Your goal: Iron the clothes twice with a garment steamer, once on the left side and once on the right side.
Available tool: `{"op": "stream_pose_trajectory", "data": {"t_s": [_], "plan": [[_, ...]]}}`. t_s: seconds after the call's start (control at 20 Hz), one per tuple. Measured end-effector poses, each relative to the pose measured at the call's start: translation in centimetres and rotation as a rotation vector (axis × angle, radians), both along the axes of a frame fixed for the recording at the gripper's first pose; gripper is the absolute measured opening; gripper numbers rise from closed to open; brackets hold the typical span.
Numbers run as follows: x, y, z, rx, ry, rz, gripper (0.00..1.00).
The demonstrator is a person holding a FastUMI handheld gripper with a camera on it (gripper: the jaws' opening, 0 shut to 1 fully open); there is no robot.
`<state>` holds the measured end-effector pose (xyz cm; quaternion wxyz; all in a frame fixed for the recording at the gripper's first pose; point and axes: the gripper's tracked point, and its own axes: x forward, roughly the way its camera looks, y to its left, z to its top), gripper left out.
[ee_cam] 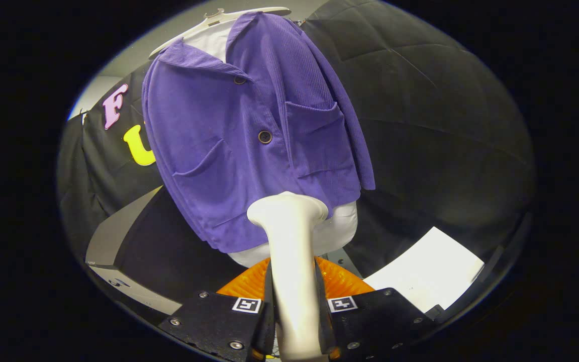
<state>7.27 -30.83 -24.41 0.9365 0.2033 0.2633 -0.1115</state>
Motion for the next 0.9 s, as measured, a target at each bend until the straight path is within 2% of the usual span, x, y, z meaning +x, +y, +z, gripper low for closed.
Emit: {"op": "stream_pose_trajectory", "data": {"t_s": [0.2,0.45,0.65,0.9], "plan": [[-3.1,2.6,1.2,0.001,-0.037,0.075,0.34],[-7.4,8.2,4.7,-0.007,-0.091,0.206,0.34],[-9.5,13.6,11.2,-0.05,-0.194,0.309,0.34],[-10.5,20.0,19.6,-0.107,-0.338,0.353,0.34]]}}
